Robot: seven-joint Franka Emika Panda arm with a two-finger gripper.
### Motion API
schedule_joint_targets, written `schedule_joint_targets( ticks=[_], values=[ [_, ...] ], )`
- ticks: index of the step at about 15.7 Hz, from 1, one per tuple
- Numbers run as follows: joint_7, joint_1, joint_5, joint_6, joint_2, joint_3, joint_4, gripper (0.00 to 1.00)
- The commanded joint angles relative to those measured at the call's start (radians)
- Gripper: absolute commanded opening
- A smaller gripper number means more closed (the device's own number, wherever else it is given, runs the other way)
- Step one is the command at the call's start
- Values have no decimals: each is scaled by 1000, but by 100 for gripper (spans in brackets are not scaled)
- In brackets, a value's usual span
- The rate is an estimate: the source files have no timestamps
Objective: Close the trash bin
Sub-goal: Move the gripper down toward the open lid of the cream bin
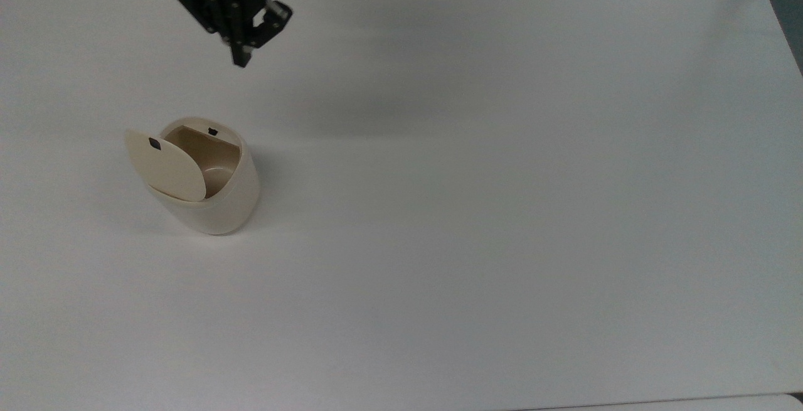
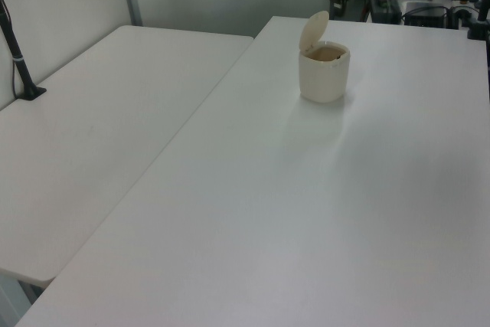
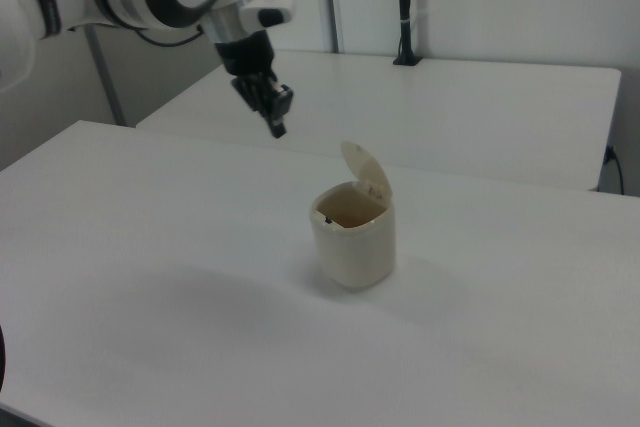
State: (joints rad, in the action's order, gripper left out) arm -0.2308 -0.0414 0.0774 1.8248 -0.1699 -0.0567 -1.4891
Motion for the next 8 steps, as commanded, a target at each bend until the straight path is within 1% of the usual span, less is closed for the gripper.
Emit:
schedule_joint_targets(
  ticks=[1, 6, 8],
  values=[
    [-100, -60, 4, 172, -43, 2, 26, 2],
    [-220, -135, 13, 436, -103, 0, 26, 2],
    [-246, -155, 15, 487, -126, 0, 26, 2]
  ],
)
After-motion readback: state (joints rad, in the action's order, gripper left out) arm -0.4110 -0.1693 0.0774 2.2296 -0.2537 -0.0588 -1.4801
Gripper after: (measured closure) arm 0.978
